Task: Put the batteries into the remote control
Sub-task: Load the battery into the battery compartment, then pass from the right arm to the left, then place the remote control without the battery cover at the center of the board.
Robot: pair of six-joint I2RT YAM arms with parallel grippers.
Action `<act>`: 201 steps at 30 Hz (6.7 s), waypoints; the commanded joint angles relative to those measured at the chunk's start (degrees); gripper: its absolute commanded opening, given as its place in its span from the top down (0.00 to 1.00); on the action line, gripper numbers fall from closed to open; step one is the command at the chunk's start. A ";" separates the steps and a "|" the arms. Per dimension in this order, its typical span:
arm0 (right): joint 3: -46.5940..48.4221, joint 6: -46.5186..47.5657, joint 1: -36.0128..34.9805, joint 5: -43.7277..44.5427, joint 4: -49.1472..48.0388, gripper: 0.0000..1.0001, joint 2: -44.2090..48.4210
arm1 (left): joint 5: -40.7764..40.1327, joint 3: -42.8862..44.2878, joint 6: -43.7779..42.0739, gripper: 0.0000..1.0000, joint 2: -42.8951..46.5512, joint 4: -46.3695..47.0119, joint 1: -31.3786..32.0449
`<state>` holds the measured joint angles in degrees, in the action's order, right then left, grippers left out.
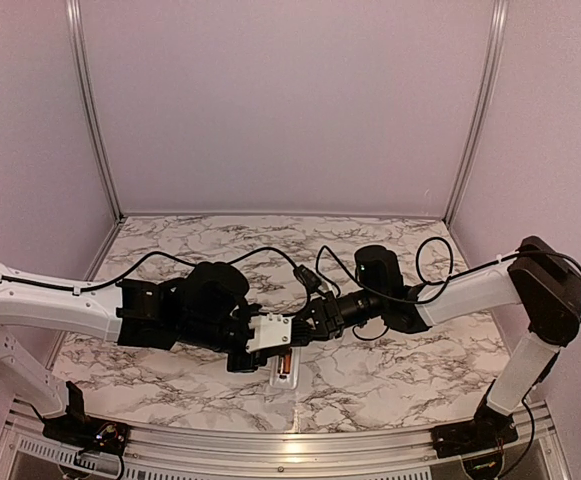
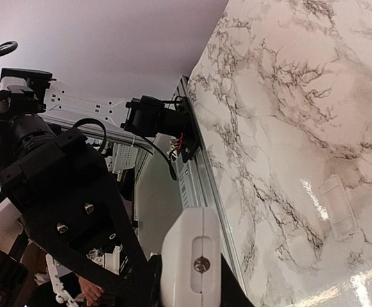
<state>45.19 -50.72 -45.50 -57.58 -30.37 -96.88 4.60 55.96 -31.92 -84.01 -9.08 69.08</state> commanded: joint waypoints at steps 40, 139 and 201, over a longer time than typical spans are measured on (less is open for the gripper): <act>0.61 -16.11 -0.60 -4.92 -21.66 1.00 1.53 | -18.41 -3.67 -3.54 0.95 -5.94 -0.89 2.20; -8.62 -1.45 8.45 16.27 -6.98 0.94 7.69 | -19.95 17.30 50.90 0.28 -21.54 -4.87 -2.34; -1.26 41.70 5.66 28.97 39.94 0.28 26.14 | -2.33 9.82 30.43 0.08 -6.25 -9.64 -18.00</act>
<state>39.62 -13.63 -35.09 -32.01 4.38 -67.13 1.58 76.34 -10.72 -99.42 -33.89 51.57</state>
